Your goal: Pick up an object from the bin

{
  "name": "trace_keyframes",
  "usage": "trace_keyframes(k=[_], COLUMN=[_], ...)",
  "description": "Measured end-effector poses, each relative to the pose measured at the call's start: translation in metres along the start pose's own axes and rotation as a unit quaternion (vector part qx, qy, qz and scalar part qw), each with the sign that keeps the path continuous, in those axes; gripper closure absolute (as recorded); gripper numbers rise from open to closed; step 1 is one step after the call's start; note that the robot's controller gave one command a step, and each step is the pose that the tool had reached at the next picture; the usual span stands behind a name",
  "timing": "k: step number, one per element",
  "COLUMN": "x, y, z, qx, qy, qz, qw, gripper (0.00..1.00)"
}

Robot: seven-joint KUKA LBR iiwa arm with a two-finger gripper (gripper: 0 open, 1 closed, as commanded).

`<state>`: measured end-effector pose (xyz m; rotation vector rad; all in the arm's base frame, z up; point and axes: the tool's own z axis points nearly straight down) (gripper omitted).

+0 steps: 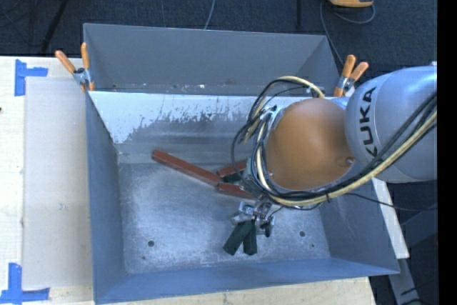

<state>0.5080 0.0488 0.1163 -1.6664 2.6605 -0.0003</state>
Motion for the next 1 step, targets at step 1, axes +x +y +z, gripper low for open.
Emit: trace_keyframes(k=[1], x=[-0.0016], y=[-0.0012], z=[-0.0796], qx=[0.002], qy=[-0.0012], qz=[0.002], qw=[1.0], gripper=[1.0])
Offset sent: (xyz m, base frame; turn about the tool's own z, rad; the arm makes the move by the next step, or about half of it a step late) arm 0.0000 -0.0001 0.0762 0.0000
